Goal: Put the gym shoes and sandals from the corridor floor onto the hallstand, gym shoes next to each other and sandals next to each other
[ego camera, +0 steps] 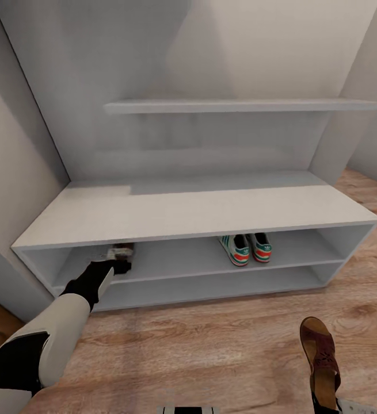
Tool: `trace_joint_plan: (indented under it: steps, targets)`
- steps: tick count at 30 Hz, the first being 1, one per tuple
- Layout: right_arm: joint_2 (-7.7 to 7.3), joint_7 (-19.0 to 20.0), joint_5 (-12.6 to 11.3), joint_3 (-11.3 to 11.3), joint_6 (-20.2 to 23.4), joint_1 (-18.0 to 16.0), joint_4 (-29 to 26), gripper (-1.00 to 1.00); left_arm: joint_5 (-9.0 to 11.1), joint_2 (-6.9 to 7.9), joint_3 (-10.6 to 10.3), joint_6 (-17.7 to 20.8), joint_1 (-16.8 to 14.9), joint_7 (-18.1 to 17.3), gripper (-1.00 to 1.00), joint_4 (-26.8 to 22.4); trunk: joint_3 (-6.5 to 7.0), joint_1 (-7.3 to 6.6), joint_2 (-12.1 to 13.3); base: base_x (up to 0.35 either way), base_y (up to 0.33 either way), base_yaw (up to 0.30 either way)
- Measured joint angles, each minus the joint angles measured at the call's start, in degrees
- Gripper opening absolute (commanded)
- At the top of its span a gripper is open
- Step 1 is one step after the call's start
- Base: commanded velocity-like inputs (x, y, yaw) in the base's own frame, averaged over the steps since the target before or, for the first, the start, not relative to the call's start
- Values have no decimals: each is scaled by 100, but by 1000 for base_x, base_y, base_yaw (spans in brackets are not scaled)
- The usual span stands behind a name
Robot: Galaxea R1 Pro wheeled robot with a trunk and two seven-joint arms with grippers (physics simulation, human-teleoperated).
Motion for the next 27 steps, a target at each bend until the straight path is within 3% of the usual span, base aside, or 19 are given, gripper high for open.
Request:
trace_joint_plan:
  steps: [9,20,27]
  targets:
    - [0,0,3,0,0,1,-1,-100,16,9,16,-60,67,-9,100,8,0,0,0,-333,0,0]
    - [0,0,10,1,0,0,1,-100,35,32,83,-1077,1098,-43,100,1,0,0,0,-336,0,0]
    - [5,-7,11,1,0,1,1,-100,42,36,117,-2033,1811,-654,100,-2,-1,0,0,-336,0,0]
